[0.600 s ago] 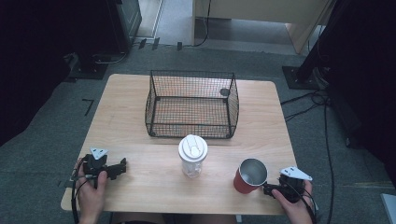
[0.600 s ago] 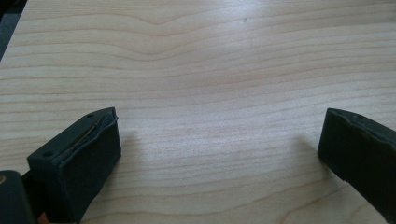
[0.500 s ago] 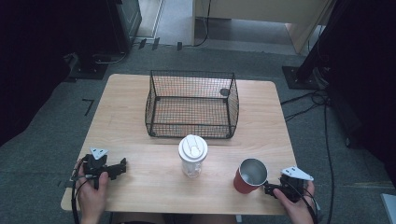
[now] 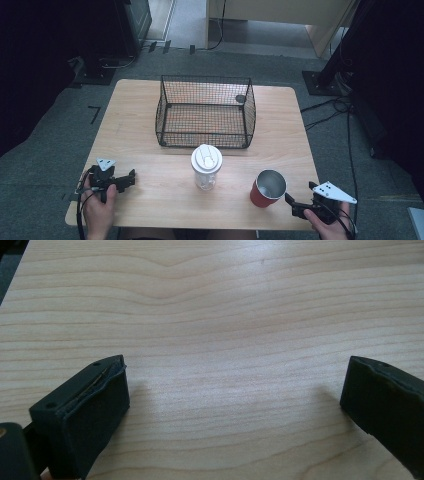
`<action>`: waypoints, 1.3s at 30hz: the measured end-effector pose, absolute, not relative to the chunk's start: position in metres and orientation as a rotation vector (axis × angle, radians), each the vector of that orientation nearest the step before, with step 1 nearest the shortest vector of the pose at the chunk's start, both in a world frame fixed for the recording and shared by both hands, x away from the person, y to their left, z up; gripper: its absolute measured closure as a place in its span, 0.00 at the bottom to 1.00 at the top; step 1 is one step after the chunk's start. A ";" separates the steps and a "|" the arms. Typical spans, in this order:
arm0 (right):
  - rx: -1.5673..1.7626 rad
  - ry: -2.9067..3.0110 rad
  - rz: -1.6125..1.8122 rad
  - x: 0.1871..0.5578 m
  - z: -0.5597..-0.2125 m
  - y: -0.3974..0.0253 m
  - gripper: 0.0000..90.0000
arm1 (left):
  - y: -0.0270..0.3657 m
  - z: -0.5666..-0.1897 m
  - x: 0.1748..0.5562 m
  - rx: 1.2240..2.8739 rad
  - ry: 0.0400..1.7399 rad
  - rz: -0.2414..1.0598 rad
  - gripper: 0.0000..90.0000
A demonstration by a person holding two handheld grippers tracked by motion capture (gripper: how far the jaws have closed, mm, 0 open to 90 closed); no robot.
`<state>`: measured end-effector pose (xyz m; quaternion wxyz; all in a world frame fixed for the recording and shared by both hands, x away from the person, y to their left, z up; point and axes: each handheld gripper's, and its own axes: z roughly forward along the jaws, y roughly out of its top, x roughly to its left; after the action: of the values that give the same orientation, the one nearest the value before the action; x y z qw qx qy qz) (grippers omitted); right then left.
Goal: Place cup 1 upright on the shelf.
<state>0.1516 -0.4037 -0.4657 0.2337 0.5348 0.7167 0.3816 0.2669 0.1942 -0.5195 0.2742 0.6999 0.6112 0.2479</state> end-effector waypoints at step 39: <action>1.246 2.083 1.194 0.161 -0.452 -0.329 0.00 | 0.194 -0.519 0.267 1.885 1.642 0.666 0.00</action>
<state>0.1613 -0.3291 -0.4523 0.2164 0.4496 0.7519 0.4309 0.2669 0.1943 -0.5194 0.2739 0.7007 0.6105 0.2476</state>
